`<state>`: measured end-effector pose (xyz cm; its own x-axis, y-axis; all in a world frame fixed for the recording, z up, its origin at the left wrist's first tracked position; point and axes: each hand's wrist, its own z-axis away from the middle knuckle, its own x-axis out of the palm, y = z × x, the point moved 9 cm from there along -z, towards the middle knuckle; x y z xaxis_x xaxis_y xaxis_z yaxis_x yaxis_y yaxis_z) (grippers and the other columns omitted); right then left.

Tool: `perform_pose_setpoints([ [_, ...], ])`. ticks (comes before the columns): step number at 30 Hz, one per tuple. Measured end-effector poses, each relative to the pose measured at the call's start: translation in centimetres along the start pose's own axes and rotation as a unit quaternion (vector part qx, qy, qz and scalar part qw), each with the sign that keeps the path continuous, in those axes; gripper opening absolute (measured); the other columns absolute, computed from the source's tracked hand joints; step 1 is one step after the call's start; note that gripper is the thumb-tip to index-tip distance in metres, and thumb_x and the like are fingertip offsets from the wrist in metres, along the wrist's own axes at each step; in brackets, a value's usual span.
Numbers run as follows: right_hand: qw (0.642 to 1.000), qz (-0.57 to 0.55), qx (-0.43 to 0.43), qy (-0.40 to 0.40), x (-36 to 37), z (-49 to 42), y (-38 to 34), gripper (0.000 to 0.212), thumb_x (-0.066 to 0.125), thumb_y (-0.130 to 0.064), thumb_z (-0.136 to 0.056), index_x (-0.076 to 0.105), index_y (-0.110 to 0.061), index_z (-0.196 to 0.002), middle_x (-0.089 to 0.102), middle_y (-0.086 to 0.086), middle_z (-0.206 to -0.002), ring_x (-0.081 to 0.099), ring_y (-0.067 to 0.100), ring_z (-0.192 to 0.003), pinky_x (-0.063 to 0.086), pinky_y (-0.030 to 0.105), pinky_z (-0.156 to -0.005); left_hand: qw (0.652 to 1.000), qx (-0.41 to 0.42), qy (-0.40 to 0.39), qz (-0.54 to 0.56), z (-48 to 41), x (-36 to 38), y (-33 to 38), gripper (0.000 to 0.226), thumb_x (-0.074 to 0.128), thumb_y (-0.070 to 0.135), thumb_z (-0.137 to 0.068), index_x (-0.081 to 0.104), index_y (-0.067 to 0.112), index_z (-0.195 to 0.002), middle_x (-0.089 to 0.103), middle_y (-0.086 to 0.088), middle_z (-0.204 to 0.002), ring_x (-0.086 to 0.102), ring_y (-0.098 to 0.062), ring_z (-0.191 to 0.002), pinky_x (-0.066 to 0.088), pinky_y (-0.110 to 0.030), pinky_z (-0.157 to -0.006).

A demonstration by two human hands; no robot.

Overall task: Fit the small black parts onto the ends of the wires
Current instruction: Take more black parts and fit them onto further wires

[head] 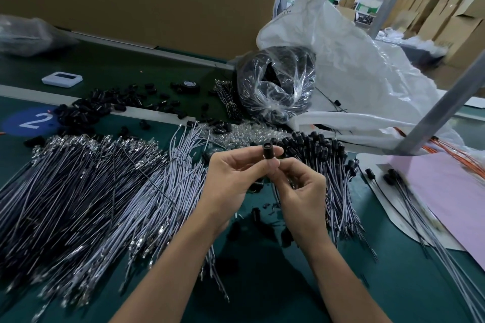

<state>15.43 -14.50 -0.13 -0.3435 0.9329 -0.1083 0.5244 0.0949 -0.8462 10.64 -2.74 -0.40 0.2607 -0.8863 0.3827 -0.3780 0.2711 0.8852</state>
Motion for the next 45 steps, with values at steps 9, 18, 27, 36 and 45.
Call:
perform_pose_setpoints([
  [9,1.0,-0.004,0.009,-0.01,0.7,0.2,0.3,0.015,0.069,-0.022,-0.087,0.072,-0.007,-0.087,0.07,0.004,-0.079,0.066,0.023,-0.078,0.054,0.047,-0.074,0.997,0.044,0.021,0.055,0.4,0.0,1.2,0.025,0.073,0.01,-0.072,0.075,0.01,-0.096,0.077,-0.008,-0.089,0.075,-0.017,-0.087,0.056,-0.019,-0.075],
  [18,0.999,0.034,-0.013,-0.013,1.5,1.0,-0.2,0.005,0.073,-0.016,-0.086,0.074,-0.011,-0.088,0.073,0.0,-0.077,0.068,0.02,-0.073,0.056,0.037,-0.069,0.99,0.039,0.066,0.118,-0.2,-1.8,2.4,0.021,0.07,0.018,-0.074,0.078,0.014,-0.093,0.077,-0.007,-0.092,0.074,-0.017,-0.082,0.056,-0.02,-0.073],
  [27,0.995,0.066,0.058,0.05,-1.0,-0.1,0.7,0.04,0.044,-0.039,-0.099,0.074,-0.014,-0.094,0.075,-0.001,-0.082,0.07,0.015,-0.077,0.055,0.028,-0.069,0.976,-0.098,0.127,0.15,-0.8,-5.7,0.1,0.015,0.072,0.02,-0.071,0.076,0.012,-0.084,0.076,-0.005,-0.087,0.051,-0.004,-0.04,0.042,-0.013,-0.039],
  [36,0.97,0.237,0.024,0.047,-1.3,-3.9,-0.5,0.024,0.061,-0.001,-0.092,0.073,-0.02,-0.1,0.07,-0.016,-0.087,0.066,-0.001,-0.079,0.053,0.012,-0.07,0.962,-0.164,0.07,-0.208,-0.7,-4.8,-3.7,0.005,0.076,0.012,-0.084,0.073,0.016,-0.086,0.076,0.002,-0.074,0.057,-0.014,-0.037,0.049,-0.024,-0.043],
  [45,0.846,0.472,0.084,-0.233,5.6,-9.5,6.5,0.027,0.063,-0.007,-0.09,0.072,-0.015,-0.114,0.071,0.008,-0.115,0.063,0.025,-0.109,0.05,0.039,-0.097,0.96,-0.163,0.07,-0.215,-0.8,-4.7,-4.8,0.023,0.077,0.003,-0.082,0.071,0.003,-0.103,0.075,-0.005,-0.075,0.061,-0.018,-0.037,0.039,-0.021,-0.036],
])
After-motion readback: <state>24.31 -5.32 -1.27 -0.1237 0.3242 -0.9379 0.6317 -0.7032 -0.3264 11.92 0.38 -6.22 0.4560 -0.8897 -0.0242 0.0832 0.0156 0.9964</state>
